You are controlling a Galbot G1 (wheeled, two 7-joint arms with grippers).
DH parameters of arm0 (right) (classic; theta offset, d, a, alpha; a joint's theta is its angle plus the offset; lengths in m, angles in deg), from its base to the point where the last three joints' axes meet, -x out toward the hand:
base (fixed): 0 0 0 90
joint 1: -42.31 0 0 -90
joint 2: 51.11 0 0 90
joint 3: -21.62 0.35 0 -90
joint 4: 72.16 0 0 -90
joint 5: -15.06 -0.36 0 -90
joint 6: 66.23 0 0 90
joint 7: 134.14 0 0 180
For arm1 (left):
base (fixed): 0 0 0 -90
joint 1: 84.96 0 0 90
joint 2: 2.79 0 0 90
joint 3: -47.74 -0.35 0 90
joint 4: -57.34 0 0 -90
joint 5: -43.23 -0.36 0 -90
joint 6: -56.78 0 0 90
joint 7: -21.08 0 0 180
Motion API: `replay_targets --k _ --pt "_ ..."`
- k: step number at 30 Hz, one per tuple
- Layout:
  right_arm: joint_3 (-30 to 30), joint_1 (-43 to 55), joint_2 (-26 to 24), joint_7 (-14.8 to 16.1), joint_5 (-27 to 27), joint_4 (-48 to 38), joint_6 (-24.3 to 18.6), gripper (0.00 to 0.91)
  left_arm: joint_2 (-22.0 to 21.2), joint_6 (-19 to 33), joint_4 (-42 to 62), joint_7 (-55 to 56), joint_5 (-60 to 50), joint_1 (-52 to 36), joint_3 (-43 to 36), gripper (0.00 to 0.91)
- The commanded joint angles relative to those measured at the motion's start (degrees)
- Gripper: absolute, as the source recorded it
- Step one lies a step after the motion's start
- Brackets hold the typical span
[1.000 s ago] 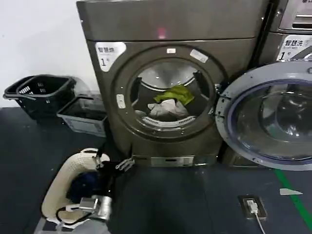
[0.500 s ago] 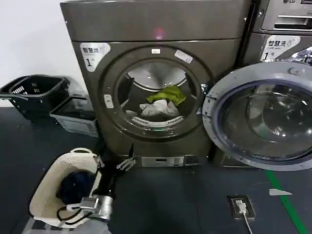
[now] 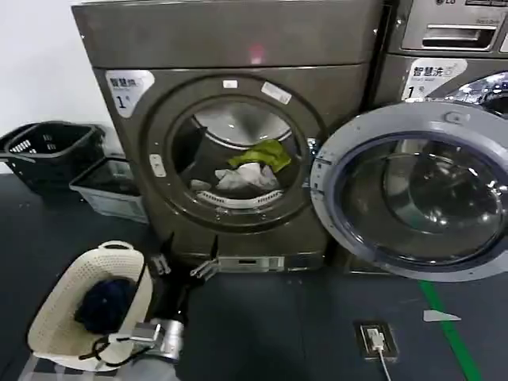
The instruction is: Grasp the clothes from the dryer.
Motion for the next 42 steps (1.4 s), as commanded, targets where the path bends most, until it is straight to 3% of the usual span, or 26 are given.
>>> replay_targets --k 1,16,27,42 --pt "0.19 -0.03 -0.27 0.05 0.06 -0.04 -0.01 0.907 -0.18 -0.17 0.03 -0.03 0.11 -0.03 -0.03 0.907" --pt "1.43 -0.78 -0.21 0.17 0.1 -0.04 -0.46 0.907 -0.13 -0.86 -0.16 -0.16 1.11 -1.34 0.0 0.907" --pt "1.81 -1.67 0.31 2.06 -2.95 -0.06 -6.46 0.907 -0.04 -0.96 0.16 -0.03 1.83 -2.47 0.52 0.907" --pt "0.45 -1.43 0.37 2.88 -3.0 0.43 -8.83 0.907 0.09 -1.51 0.13 0.27 2.56 -2.75 1.69 0.907"
